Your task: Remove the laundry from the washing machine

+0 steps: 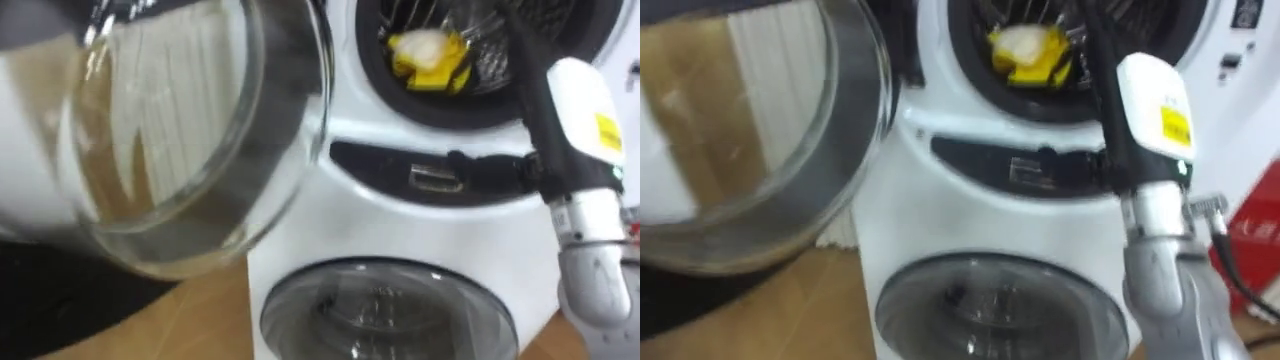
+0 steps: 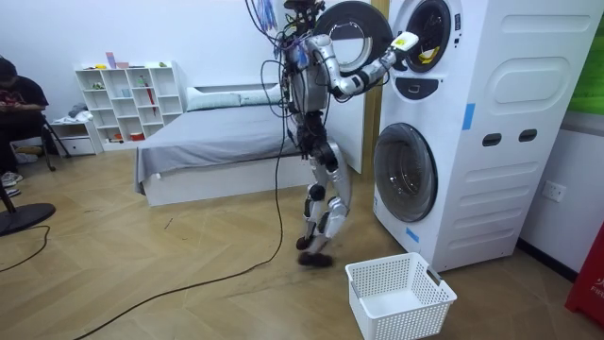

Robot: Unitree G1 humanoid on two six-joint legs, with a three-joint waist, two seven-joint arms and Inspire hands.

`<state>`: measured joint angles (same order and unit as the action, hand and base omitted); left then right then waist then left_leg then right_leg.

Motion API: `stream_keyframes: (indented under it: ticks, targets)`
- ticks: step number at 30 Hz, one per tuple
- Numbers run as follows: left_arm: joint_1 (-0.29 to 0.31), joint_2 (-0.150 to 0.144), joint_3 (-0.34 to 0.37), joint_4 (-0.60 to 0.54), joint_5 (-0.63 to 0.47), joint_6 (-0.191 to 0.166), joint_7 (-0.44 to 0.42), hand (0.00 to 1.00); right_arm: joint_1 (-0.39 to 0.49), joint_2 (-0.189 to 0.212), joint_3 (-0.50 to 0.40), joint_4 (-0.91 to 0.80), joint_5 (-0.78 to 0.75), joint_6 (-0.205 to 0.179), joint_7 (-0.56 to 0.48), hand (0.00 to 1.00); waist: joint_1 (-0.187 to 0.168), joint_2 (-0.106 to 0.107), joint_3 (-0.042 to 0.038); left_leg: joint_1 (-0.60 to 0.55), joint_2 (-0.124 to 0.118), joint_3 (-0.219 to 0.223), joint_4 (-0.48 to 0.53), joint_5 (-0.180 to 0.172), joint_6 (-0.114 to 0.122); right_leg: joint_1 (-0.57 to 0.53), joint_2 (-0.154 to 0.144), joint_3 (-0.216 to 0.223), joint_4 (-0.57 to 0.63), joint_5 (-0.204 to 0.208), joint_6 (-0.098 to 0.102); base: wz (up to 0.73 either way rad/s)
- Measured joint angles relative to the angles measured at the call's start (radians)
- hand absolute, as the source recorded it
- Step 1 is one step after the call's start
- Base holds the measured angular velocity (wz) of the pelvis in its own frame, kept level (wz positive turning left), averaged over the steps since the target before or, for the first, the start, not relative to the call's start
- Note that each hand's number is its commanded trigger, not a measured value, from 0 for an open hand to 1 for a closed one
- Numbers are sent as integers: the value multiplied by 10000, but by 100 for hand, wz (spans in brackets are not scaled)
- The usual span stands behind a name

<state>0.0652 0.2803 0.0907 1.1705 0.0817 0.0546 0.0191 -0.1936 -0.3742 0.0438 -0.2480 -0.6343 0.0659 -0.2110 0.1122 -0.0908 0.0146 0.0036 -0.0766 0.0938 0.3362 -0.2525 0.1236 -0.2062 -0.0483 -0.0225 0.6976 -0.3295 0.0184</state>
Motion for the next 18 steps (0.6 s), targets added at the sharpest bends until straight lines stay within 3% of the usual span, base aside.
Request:
stream_keyframes:
  ticks: [1, 2, 3, 4, 5, 7, 9, 12, 18]
  targets:
    - [-34, -9, -26, -41, -126, -48, 16, 0, -12, -6, 7, -19, 1, -5, 0, 0, -19, -7, -3, 125, 3, -43, -101, -8, -14, -49, 41, -19, -683, 126, -49, 21]
    - [-57, -30, -174, -36, -250, -178, 117, 0, -49, -12, 30, -76, 5, -33, -22, 0, -21, -24, -14, 362, -28, -131, -278, -54, -63, -36, 134, -64, -1993, 706, -123, 31]
    - [-37, -100, -173, -18, -363, -191, 230, 0, -54, -12, 66, -71, 7, -80, -81, 0, -55, -10, -49, 613, -26, -245, -378, -136, -133, 60, 185, -78, -2544, 1765, -210, 33]
    - [-29, -162, -176, -6, -413, -192, 299, 0, -54, -43, 72, -62, 14, -115, -101, 0, -67, 41, -75, 735, 35, -305, -423, -198, -175, 172, 233, -82, -2557, 1918, -284, 25]
    - [84, -246, -169, 38, -506, -222, 371, 0, -81, -97, 77, -67, 137, -177, -142, 0, 1, 148, -175, 896, 211, -344, -619, -247, -261, 423, 410, -184, -2867, 1965, -350, 4]
    - [171, -249, -159, 266, -486, -262, 394, 0, -393, -182, 78, -74, 470, -240, -151, 0, 29, 233, -129, 945, 456, -387, -768, -296, -351, 623, 616, -379, -3317, 2090, -488, 0]
    - [443, -275, -157, 362, -412, -188, 417, 0, -696, -232, 62, -293, 640, -206, -151, 0, 10, 239, -142, 945, 657, -404, -995, -312, -423, 697, 835, -382, -3700, 2136, -550, 0]
    - [810, -293, -172, 471, -455, -18, 373, 0, -874, -256, 85, -587, 1034, -219, -52, 0, 4, 217, -148, 1069, 830, -405, -1031, -305, -457, 984, 1015, -422, -4123, 2177, -620, 0]
    - [838, -301, -194, 636, -386, 160, 263, 0, -1180, -255, 259, -731, 2797, -78, 488, 0, 88, 91, -187, 1463, 1045, -388, -1476, -260, -554, 1575, 1214, -598, -4793, 2227, -703, 7]
